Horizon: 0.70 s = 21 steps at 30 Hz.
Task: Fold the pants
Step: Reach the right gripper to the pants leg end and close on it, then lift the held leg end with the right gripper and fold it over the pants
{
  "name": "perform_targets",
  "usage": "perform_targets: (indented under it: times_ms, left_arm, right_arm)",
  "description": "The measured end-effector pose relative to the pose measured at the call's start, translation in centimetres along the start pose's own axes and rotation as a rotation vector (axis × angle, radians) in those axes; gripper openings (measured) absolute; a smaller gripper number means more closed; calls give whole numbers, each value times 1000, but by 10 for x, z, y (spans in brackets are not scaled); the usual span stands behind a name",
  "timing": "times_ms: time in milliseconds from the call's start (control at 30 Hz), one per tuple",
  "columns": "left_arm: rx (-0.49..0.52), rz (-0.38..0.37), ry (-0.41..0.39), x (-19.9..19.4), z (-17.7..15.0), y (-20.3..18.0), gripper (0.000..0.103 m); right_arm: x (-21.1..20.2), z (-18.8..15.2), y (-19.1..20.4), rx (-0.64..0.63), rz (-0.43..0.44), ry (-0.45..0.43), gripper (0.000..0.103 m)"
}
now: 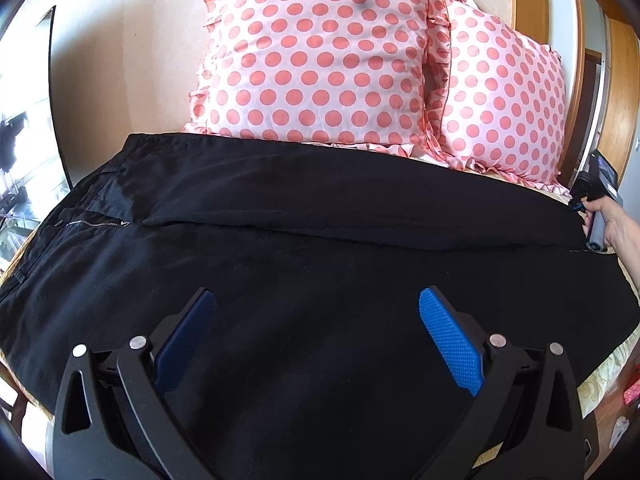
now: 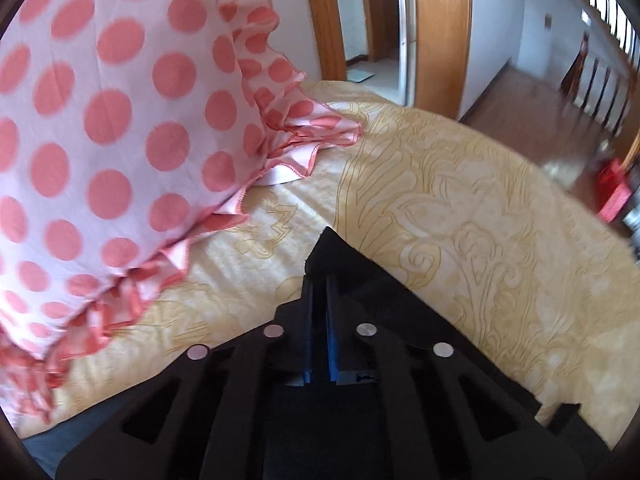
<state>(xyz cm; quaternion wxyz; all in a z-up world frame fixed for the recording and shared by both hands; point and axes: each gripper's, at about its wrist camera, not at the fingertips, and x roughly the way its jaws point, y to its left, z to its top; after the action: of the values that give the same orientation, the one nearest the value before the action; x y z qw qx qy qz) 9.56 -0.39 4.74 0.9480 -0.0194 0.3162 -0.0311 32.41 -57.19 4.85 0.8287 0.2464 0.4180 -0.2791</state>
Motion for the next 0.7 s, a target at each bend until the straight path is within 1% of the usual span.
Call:
perform_targets:
  times_ms: [100, 200, 267, 367, 400, 433, 500, 533, 633, 700]
  left_arm:
    - [-14, 1, -13, -11, -2, 2, 101]
    - [-14, 4, -32, -23, -5, 1, 101]
    - [-14, 0, -44, -31, -7, -1, 101]
    - [-11, -14, -49, -37, -11, -5, 101]
    - [-9, -18, -48, -38, -12, -7, 101]
    - [-5, -22, -47, -39, -13, -9, 101]
    - [5, -28, -44, -39, -15, -13, 101]
    - [12, -33, -43, -40, -15, -15, 101]
    - [27, -48, -44, -40, -15, -21, 101]
    - [36, -53, -49, -42, -15, -25, 101]
  right_arm:
    - [-35, -13, -16, 27, 138, -53, 3]
    - [-87, -37, -45, 33, 304, -130, 3]
    - [-120, -55, -60, 31, 374, -164, 3]
    - [-163, -93, -93, 43, 463, -201, 3]
    - [-169, -105, -105, 50, 480, -205, 3]
    - [-179, -125, -118, 52, 487, -205, 3]
    - [-178, -142, -131, 50, 470, -194, 3]
    - [-178, -153, -137, 52, 457, -173, 3]
    - [-169, -169, -146, 68, 444, -109, 3]
    - [-166, -169, -148, 75, 441, -97, 3]
